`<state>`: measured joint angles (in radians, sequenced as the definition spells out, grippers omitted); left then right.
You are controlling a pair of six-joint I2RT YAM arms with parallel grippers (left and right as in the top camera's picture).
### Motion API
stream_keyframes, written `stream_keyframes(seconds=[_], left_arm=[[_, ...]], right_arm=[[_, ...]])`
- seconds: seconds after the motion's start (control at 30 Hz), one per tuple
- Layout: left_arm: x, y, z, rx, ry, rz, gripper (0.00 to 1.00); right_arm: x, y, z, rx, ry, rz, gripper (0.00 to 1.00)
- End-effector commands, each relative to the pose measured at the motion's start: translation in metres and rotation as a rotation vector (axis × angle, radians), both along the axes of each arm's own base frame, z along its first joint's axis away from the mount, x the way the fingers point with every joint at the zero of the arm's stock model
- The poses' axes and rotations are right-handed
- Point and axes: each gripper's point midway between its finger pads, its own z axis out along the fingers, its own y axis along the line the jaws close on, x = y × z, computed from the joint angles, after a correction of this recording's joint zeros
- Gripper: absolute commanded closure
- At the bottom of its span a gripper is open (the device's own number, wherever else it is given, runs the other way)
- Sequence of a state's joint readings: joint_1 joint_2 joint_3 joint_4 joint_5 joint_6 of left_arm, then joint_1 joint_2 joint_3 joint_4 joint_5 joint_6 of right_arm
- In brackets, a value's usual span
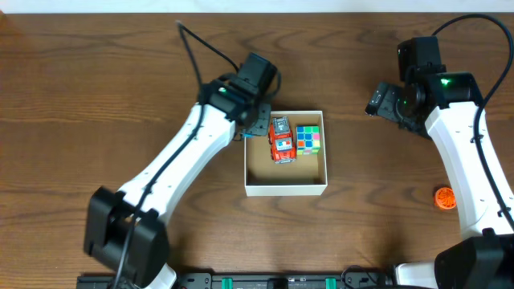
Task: Pack container
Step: 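Carry the blue ball with the left gripper into the box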
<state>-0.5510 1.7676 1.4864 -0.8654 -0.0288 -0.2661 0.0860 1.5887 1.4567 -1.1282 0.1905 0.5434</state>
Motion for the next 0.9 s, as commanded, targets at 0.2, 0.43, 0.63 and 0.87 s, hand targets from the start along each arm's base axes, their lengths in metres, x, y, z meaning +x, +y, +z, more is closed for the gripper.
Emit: stream_keyframes(seconds=[0.2,0.43,0.63,0.87], left_arm=[[-0.001,-0.022,-0.014,-0.024,0.025,-0.029,0.94],[-0.001,-0.022,-0.043,0.017,0.082,-0.034,0.94],[0.0,-0.015,-0.069,0.064,0.131,-0.03,0.94],[0.008,-0.002,-0.073,0.065,0.139,0.005,0.29]], right_arm=[[-0.001,-0.001,-0.002,-0.007,0.008,0.007,0.01],[-0.003,-0.001,-0.002,-0.008,0.016,0.007,0.01],[-0.005,-0.001,-0.003,-0.009,0.023,0.007,0.01],[-0.005,-0.001,-0.003,-0.009,0.024,0.008,0.01]])
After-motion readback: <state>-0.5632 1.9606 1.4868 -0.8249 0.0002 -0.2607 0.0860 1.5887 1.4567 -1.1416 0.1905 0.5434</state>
